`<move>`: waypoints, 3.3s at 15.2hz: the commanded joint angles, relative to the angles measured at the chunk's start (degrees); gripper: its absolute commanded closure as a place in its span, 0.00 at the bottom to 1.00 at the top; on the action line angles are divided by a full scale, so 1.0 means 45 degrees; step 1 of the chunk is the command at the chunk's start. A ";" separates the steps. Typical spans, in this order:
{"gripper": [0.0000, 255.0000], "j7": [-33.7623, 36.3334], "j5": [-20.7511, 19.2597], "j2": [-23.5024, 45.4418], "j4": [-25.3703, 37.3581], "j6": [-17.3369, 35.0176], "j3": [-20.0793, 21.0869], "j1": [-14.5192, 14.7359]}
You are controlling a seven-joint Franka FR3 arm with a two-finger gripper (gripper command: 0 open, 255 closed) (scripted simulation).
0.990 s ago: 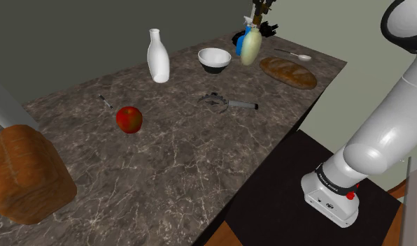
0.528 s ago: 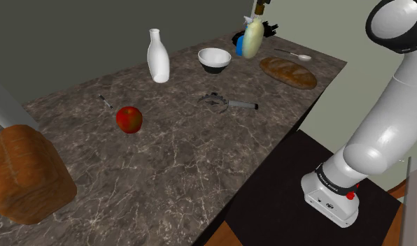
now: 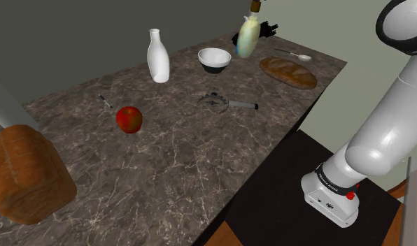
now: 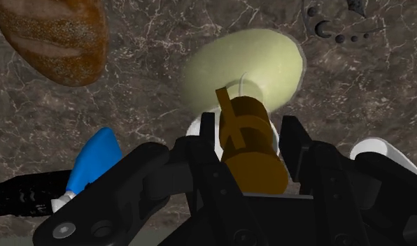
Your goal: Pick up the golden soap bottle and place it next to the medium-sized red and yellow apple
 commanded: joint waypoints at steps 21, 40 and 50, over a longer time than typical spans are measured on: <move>1.00 0.6893 -0.0664 -0.1636 -0.1994 -0.0243 0.3324 0.3743; 1.00 1.1805 -0.2262 0.1843 0.1947 -0.1476 0.5408 0.7434; 1.00 1.1839 -0.1499 0.0245 -0.2176 0.1147 0.5337 0.6682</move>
